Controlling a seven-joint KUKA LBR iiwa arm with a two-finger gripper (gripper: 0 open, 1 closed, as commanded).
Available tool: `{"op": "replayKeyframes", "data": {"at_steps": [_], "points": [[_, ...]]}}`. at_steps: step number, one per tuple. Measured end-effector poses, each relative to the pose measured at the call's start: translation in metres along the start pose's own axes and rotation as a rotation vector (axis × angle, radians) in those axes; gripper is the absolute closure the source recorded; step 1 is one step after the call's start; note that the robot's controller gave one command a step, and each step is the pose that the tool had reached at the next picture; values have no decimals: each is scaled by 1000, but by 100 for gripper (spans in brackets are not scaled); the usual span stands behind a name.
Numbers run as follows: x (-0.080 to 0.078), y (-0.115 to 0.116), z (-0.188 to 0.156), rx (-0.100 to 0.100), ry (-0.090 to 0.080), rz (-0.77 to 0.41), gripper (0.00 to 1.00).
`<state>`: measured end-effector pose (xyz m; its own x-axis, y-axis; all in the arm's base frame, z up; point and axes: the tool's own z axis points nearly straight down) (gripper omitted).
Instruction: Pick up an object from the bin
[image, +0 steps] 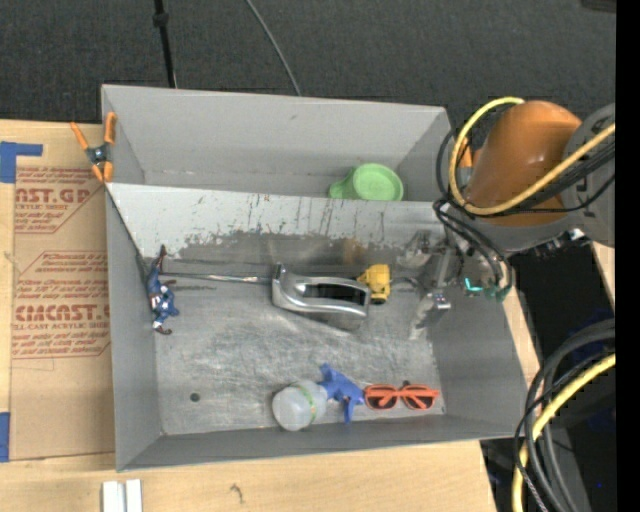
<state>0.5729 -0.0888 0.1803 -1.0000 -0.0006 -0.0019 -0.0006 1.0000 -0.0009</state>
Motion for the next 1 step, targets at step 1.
{"op": "replayKeyframes", "data": {"at_steps": [1], "points": [[9,19,1,2,-1,-98,0]]}}
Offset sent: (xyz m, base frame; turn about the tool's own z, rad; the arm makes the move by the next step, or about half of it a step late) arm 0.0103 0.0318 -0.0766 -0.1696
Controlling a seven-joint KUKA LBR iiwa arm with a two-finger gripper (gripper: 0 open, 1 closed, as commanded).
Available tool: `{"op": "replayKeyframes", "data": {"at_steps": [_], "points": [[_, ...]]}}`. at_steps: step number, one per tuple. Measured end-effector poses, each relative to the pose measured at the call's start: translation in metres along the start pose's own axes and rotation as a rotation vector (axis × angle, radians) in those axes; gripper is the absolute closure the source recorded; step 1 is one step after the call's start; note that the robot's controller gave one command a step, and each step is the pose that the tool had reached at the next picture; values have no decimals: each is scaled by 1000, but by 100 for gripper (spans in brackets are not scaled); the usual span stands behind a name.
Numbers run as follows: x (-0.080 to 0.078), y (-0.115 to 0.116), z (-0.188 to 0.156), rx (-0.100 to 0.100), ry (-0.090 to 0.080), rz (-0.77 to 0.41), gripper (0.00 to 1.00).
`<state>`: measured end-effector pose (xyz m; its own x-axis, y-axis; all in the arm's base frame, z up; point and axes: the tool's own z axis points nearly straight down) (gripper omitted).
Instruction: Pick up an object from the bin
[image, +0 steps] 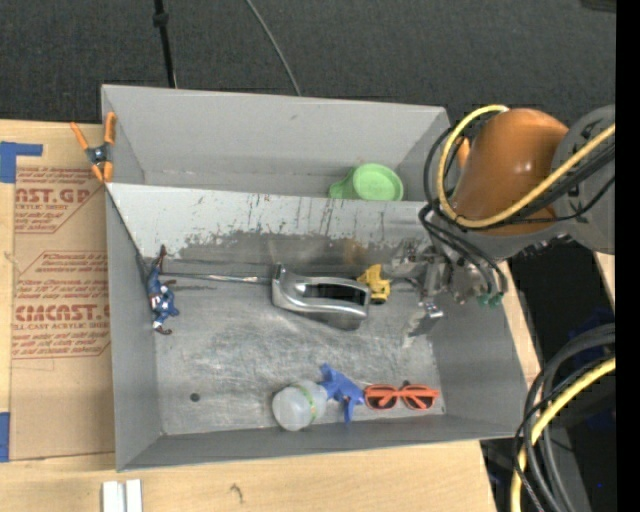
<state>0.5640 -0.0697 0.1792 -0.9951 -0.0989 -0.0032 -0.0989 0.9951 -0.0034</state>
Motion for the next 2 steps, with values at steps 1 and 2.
{"op": "replayKeyframes", "data": {"at_steps": [1,2], "points": [[-11,16,35,-3,-6,-149,0],[-27,48,51,6,-30,-27,0]]}}
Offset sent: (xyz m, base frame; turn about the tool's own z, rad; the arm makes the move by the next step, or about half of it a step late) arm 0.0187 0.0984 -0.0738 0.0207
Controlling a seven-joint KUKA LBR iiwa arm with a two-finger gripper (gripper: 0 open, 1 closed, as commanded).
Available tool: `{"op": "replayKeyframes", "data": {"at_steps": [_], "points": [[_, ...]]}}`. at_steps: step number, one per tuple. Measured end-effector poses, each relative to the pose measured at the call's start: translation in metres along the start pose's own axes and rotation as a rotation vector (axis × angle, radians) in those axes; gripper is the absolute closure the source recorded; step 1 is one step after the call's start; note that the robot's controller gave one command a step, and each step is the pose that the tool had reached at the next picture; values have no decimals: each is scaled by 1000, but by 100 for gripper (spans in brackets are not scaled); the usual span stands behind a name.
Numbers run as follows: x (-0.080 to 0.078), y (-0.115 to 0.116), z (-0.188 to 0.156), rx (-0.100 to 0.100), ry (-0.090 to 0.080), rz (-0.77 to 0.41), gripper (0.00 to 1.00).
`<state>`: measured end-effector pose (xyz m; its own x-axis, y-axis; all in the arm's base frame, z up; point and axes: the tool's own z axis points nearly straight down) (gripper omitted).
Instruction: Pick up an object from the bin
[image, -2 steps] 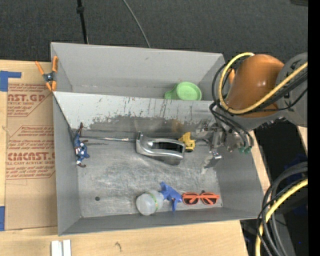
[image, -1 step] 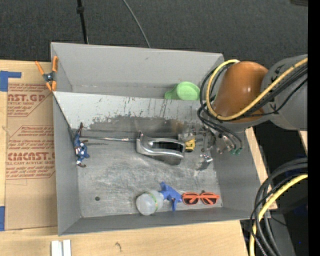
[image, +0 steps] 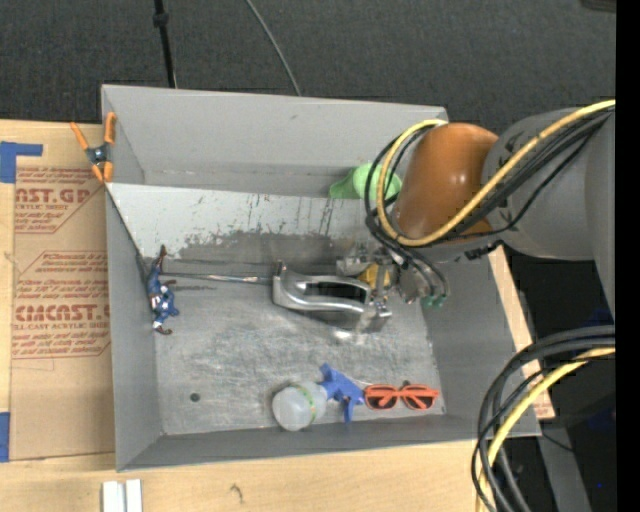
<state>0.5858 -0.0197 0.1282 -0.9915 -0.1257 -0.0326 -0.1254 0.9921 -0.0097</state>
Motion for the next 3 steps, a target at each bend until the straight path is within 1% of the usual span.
{"op": "replayKeyframes", "data": {"at_steps": [1,2,3], "points": [[-7,44,18,-10,22,20,0],[-17,42,48,-10,-5,44,100],[-14,41,51,-9,8,42,0]]}}
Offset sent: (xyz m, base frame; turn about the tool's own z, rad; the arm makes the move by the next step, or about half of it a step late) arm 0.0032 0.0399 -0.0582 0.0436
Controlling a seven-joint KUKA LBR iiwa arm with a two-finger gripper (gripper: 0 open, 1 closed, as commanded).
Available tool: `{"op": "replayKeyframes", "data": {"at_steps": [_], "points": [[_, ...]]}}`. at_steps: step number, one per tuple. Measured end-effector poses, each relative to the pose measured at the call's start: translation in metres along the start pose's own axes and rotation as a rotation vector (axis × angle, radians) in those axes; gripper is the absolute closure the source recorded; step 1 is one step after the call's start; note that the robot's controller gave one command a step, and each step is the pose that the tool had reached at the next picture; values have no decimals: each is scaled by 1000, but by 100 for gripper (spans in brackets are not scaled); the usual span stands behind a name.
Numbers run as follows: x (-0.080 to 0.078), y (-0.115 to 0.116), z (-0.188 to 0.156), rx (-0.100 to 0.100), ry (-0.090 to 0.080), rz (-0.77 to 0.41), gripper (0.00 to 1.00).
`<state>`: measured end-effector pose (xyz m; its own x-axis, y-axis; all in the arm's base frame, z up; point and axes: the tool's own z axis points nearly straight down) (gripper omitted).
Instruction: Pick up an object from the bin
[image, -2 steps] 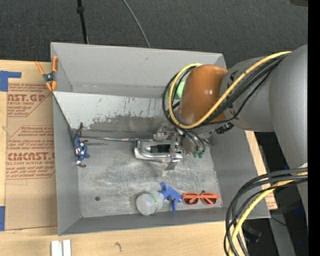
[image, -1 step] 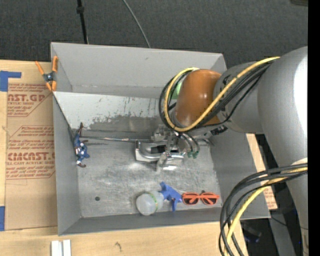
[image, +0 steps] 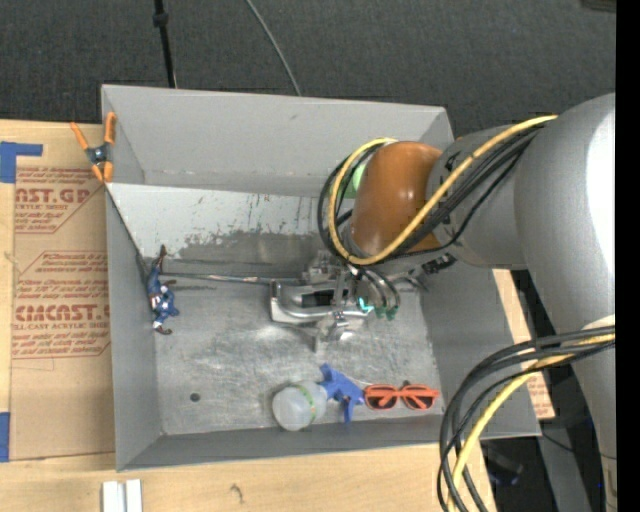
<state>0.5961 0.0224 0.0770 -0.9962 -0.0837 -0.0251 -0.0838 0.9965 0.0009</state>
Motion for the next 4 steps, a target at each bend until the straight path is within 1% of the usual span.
{"op": "replayKeyframes", "data": {"at_steps": [1,2,3,4], "points": [[1,0,0,0,7,0,100],[1,0,0,0,7,0,100],[7,10,-46,0,36,-3,100],[1,10,-85,0,24,13,100]]}}
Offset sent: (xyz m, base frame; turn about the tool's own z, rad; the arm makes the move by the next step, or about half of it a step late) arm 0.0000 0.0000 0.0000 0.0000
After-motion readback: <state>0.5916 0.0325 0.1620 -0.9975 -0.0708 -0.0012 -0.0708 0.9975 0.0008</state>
